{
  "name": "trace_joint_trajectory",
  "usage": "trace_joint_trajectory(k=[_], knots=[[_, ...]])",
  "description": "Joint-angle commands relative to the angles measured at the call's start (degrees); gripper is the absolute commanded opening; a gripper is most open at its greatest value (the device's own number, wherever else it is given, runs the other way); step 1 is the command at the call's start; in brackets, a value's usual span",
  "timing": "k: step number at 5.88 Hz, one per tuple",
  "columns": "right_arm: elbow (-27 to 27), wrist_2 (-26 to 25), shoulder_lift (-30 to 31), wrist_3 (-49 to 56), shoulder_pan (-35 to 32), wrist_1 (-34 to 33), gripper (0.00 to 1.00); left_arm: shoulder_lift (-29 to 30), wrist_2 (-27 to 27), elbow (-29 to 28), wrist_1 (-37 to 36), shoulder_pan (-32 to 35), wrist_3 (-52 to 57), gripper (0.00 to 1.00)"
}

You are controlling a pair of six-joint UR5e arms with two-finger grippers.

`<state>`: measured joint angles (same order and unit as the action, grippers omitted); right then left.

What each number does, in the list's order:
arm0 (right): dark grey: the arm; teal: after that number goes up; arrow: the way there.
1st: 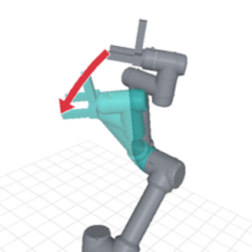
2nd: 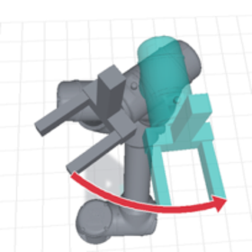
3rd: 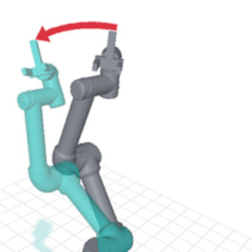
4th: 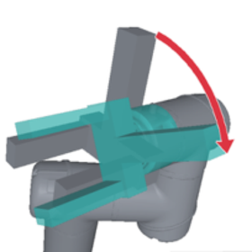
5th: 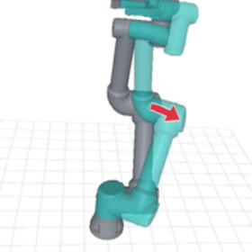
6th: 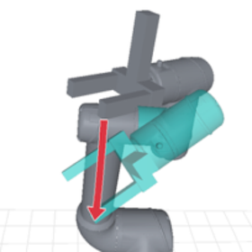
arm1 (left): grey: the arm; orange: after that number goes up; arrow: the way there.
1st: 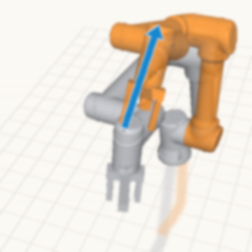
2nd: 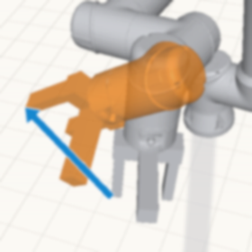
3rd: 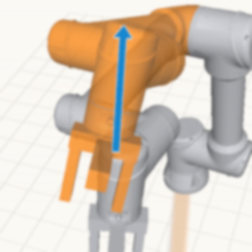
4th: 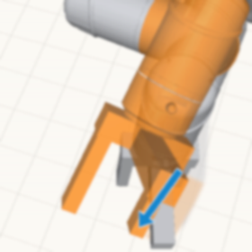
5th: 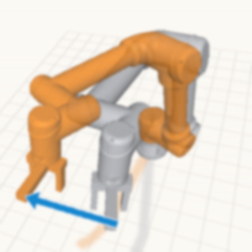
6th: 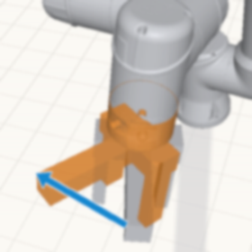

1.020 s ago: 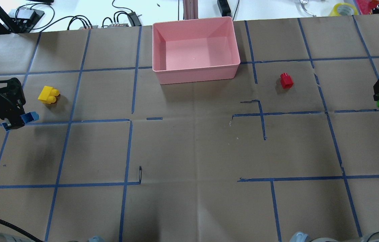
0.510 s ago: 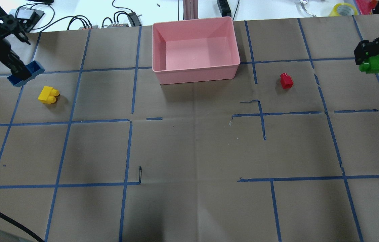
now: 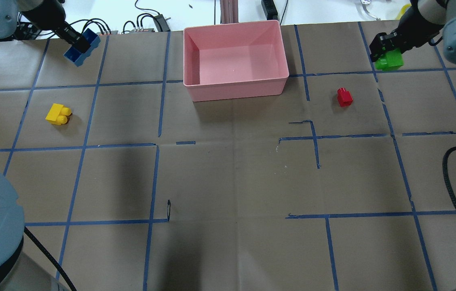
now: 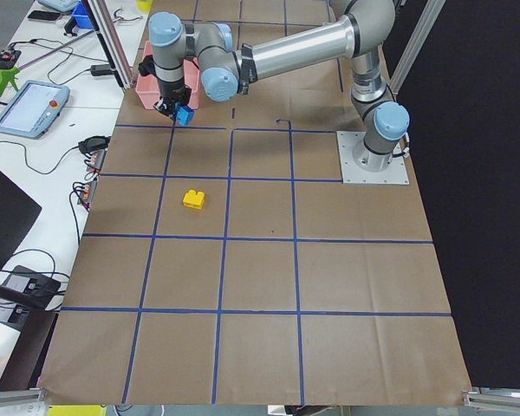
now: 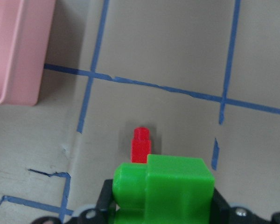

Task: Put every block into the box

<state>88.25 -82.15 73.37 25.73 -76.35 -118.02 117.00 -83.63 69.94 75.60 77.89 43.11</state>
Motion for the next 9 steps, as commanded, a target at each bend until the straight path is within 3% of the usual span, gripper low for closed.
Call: trace_joint_trajectory(k=[1,4,6,7,8,9], knots=[[-5.43,3.81,-4.44,-0.24,-3.97,-0.11,0.07,3.48,0.75,-4.53,0.51,6.18,-20.85,0.02],[-8.79,13.12,-10.69,-4.0,-6.53,-0.9,0.06,14.27,0.66,-14.28,-0.45,17.87,-45.6,0.02],[-12.2,14.91,-14.47,-5.15,-8.8,-0.99,0.06,19.13,0.66,-15.01,-5.88,20.27,-51.01,0.06],[-13.36,14.91,-15.88,-7.42,-10.29,-0.99,0.06,19.23,0.23,-14.84,-5.99,20.37,-51.11,0.39],[-15.02,17.35,-17.37,-10.92,-12.14,-1.07,0.06,19.15,0.13,-14.75,-6.08,20.28,-51.11,0.96],[-17.47,19.11,-18.87,-14.96,-13.81,-2.03,0.06,18.28,-0.04,-14.75,-5.82,20.19,-51.29,1.0]])
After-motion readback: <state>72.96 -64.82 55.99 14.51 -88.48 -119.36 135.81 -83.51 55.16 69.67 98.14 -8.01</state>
